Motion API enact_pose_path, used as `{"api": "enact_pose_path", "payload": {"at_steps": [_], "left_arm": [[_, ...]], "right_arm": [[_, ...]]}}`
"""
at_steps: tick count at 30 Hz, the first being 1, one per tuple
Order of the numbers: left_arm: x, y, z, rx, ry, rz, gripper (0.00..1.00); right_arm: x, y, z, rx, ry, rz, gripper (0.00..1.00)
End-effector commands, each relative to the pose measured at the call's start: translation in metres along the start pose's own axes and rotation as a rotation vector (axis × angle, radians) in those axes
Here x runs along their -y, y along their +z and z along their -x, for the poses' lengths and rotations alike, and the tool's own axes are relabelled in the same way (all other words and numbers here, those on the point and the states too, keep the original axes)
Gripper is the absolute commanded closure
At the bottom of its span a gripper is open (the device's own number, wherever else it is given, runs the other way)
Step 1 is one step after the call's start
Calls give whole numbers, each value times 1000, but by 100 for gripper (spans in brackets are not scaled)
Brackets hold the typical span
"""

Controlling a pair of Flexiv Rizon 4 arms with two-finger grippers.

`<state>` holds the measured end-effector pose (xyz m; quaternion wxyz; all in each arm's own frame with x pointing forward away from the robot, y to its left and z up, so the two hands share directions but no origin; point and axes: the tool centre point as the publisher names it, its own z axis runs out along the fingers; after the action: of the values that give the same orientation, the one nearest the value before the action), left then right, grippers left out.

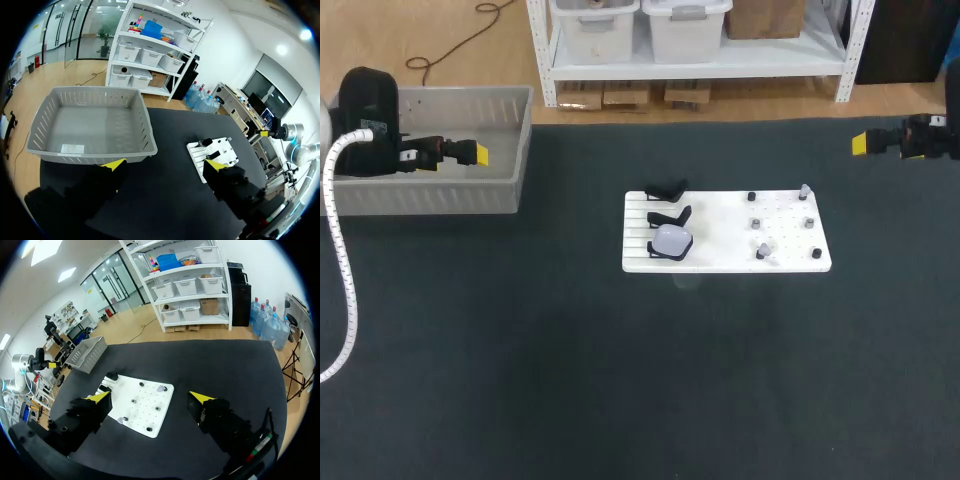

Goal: Pick up each earbud case from the left stands, insert the matching earbuds, close the lid, and place the case in the box.

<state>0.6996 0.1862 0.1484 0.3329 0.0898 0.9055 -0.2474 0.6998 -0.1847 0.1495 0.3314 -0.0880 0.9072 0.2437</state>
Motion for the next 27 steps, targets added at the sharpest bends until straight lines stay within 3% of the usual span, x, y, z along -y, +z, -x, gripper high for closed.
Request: {"api": "enact_pose_path", "payload": {"at_steps": [1,18,27], "left_arm": [[1,0,1,-4,-1,6,0],[1,0,1,-4,-1,6,0],[19,4,4,22,174,-152,0]], "right_arm": [[0,0,0,-1,0,0,0],[0,0,0,-1,0,0,0],[0,0,0,-1,0,0,0]]}}
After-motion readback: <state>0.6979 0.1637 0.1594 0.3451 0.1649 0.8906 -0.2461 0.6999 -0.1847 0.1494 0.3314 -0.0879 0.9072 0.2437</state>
